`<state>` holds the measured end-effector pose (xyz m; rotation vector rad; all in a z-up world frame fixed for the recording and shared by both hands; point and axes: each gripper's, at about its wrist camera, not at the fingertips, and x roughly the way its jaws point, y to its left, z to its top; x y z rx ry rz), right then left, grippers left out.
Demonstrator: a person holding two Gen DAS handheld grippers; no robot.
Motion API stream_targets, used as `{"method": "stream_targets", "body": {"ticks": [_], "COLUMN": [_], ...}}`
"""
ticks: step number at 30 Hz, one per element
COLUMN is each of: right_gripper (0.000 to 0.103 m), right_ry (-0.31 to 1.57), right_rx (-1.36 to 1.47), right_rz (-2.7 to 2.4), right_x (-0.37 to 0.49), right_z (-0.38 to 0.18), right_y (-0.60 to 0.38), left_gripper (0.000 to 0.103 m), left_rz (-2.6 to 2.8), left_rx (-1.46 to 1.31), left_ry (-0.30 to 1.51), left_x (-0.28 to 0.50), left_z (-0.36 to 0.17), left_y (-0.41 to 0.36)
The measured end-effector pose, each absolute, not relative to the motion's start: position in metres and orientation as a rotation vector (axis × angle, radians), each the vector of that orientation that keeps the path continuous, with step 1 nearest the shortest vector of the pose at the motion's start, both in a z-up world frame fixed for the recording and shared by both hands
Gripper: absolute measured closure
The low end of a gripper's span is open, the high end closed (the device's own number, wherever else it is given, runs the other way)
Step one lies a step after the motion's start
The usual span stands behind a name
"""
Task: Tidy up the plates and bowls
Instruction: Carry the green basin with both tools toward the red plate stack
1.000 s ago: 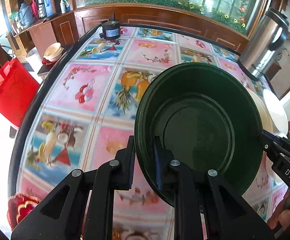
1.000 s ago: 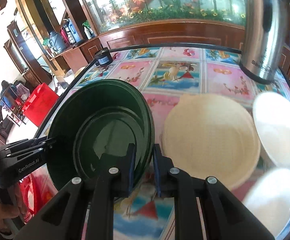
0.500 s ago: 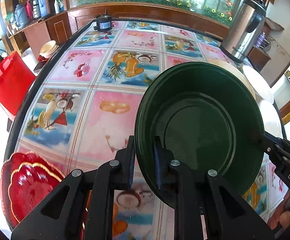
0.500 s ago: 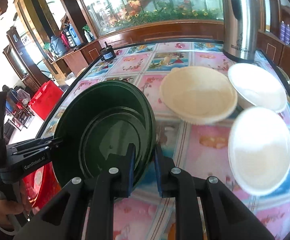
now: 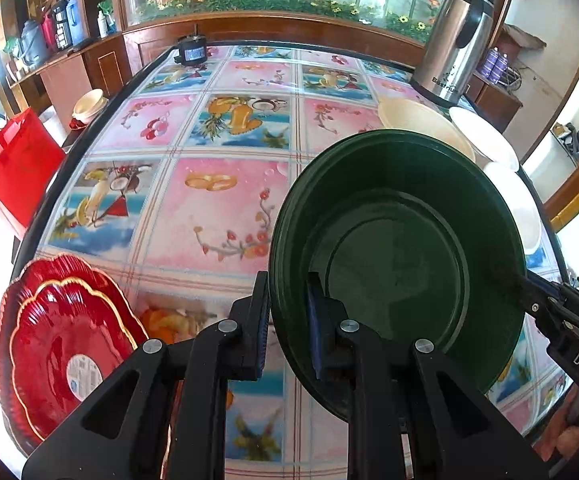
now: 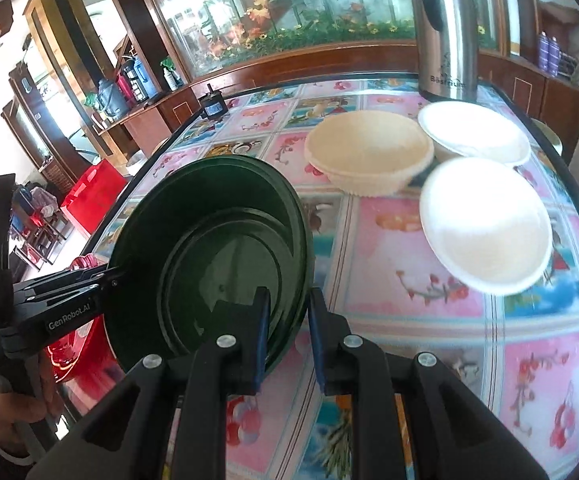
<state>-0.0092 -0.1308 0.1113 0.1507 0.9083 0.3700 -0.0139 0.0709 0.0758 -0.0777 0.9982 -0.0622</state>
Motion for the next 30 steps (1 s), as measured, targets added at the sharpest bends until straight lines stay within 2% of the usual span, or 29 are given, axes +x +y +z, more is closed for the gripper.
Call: {"method": "stream_targets", "body": {"ticks": [30], "right_gripper": [0.079], "right_ry": [0.906], "right_rx": [0.18], "right_rz": [0.345], "right_x": [-0.052], "right_z": [0.112], "right_y": [-0.142], "left_gripper": [0.087], "left_rz": [-0.097], "left_rx": [-0.056], "left_ry": [0.976], "left_x": [-0.051], "left_z": [0.076], "left_y": [0.063]}}
